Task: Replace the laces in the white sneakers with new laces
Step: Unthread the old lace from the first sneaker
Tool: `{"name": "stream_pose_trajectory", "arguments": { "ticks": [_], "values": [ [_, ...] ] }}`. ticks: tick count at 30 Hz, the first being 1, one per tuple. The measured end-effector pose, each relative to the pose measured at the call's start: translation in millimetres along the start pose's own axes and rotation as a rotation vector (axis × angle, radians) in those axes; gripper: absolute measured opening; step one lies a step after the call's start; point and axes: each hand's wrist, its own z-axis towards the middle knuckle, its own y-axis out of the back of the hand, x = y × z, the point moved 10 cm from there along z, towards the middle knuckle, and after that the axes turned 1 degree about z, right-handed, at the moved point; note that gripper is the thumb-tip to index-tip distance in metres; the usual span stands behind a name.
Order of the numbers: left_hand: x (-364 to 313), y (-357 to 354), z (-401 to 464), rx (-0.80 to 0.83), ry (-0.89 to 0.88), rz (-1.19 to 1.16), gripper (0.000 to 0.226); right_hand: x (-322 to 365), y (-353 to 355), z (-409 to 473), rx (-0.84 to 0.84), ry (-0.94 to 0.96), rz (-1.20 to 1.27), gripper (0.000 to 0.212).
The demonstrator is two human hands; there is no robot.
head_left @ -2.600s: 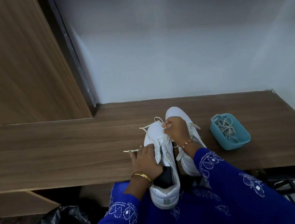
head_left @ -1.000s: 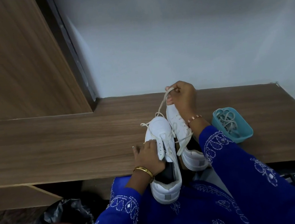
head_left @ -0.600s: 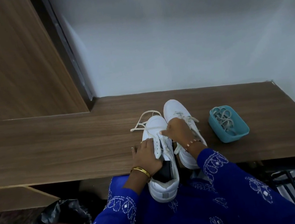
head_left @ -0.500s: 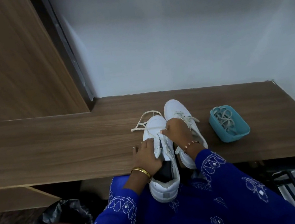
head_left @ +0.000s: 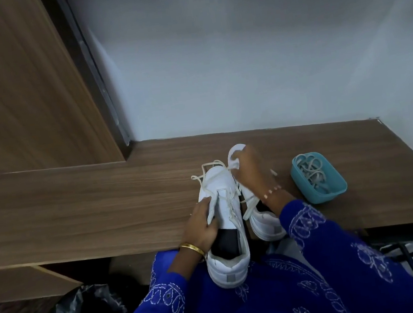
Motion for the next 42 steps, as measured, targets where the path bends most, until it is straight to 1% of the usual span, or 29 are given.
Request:
{"name": "stream_pose_trajectory", "arguments": {
  "ticks": [1, 2, 5, 7, 11, 15, 17, 18, 19, 20, 22, 24, 26, 28, 31, 35, 38, 40, 42],
  "values": [
    [0, 0, -1, -0.005, 0.003, -0.019, 0.073, 8, -8, -11, 0.017, 0.047, -0.035, 0.018],
    [-1, 1, -1, -0.011, 0.003, -0.033, 0.073, 14, -20, -20, 0.058, 0.082, -0.081, 0.017],
    [-2, 2, -2, -0.023, 0.001, -0.051, 0.071, 26, -58, -40, 0.182, 0.175, -0.284, 0.021],
    [-3, 2, -2, -0.024, -0.003, -0.05, 0.071, 29, -65, -44, 0.18, 0.182, -0.376, 0.021],
    [-2, 2, -3, -0.018, -0.008, -0.048, 0.072, 29, -59, -38, 0.114, 0.126, -0.422, 0.025],
    [-6, 5, -3, -0.034, -0.031, -0.04, 0.07, 27, -61, -33, 0.151, 0.095, -0.384, 0.024],
    [-9, 5, -3, -0.033, -0.043, -0.025, 0.069, 23, -61, -27, 0.178, 0.067, -0.303, 0.014],
    [-10, 5, -2, -0.029, -0.05, -0.013, 0.068, 20, -64, -23, 0.209, 0.053, -0.243, 0.015],
    [-10, 5, -2, -0.02, -0.059, 0.004, 0.068, 16, -67, -19, 0.251, 0.036, -0.176, 0.025],
    [-9, 5, 0, -0.011, -0.065, 0.03, 0.068, 12, -69, -16, 0.304, 0.013, -0.122, 0.03],
    [-7, 3, 5, 0.012, -0.071, 0.123, 0.069, 4, -66, -11, 0.346, -0.062, 0.004, 0.022],
    [-7, 1, 9, 0.035, -0.073, 0.251, 0.07, 5, -54, -8, 0.353, -0.129, 0.188, 0.02],
    [-8, -2, 11, 0.057, -0.08, 0.371, 0.073, 13, -37, -7, 0.35, -0.195, 0.424, 0.015],
    [-11, -5, 12, 0.073, -0.089, 0.442, 0.073, 26, -19, -5, 0.347, -0.24, 0.639, 0.018],
    [-16, -5, 10, 0.066, -0.111, 0.497, 0.07, 54, 18, 4, 0.276, -0.194, 0.862, 0.024],
    [-15, -7, 11, 0.066, -0.116, 0.513, 0.069, 92, 76, 16, 0.173, -0.034, 1.065, 0.027],
    [-14, -8, 12, 0.06, -0.113, 0.508, 0.067, 110, 118, 23, 0.071, 0.043, 1.355, 0.025],
    [-15, -7, 12, 0.051, -0.116, 0.495, 0.066, 116, 140, 28, -0.002, 0.094, 1.38, 0.024],
    [-15, -7, 11, 0.054, -0.112, 0.483, 0.067, 115, 140, 32, -0.01, 0.088, 1.315, 0.023]
  ]
}}
